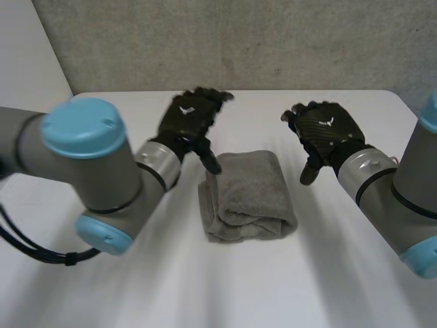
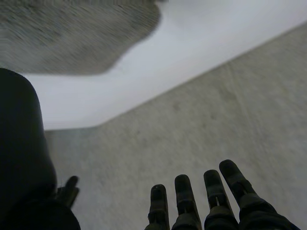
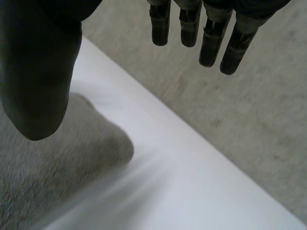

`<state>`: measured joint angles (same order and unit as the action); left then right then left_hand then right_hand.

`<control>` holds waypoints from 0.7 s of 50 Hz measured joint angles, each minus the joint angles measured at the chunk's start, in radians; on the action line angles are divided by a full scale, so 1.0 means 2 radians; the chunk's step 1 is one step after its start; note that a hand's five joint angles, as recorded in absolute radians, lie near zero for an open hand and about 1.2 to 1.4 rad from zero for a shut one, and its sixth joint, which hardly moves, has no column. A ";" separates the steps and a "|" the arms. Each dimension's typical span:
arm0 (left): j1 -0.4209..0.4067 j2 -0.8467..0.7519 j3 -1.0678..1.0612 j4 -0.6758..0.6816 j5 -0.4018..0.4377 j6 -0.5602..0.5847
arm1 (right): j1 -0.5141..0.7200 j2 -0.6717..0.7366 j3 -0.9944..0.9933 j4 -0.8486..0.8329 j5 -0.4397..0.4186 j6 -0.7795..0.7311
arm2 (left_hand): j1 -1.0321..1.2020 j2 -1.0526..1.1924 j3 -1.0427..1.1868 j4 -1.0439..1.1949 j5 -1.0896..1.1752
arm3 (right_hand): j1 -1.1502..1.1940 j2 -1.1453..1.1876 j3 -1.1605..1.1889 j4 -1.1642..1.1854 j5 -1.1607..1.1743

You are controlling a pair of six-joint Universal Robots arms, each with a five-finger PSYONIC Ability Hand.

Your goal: Fold the towel.

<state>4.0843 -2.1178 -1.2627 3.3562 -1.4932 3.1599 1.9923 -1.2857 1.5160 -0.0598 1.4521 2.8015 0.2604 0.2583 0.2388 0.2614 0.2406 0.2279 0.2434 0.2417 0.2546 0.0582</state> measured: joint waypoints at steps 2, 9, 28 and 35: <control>-0.011 -0.021 0.017 -0.012 -0.006 0.000 | -0.004 0.016 -0.002 0.002 -0.006 0.000 | 0.000 0.000 0.000 0.000 0.000 | 0.000 0.000 0.000 0.000 0.000; -0.034 -0.093 0.065 -0.047 -0.046 0.002 | -0.004 0.075 -0.010 0.003 -0.026 0.006 | 0.000 0.000 0.000 0.000 0.000 | 0.000 0.000 0.000 0.000 0.000; -0.041 -0.139 0.066 -0.069 -0.092 0.006 | 0.000 0.178 -0.067 0.007 -0.067 0.079 | 0.000 0.000 0.000 0.000 0.000 | 0.000 0.000 0.000 0.000 0.000; -0.046 -0.088 0.064 -0.069 -0.091 0.005 | -0.003 0.114 -0.078 0.015 -0.063 0.080 | 0.000 0.000 -0.001 0.000 -0.001 | 0.000 0.000 0.000 0.000 0.000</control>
<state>3.9928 -2.2944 -1.1344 3.2183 -1.6751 3.1705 1.9871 -1.0575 1.3597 -0.0305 1.3258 2.9606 0.2604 0.2582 0.2371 0.2614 0.2391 0.2276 0.2433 0.2417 0.2546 0.0582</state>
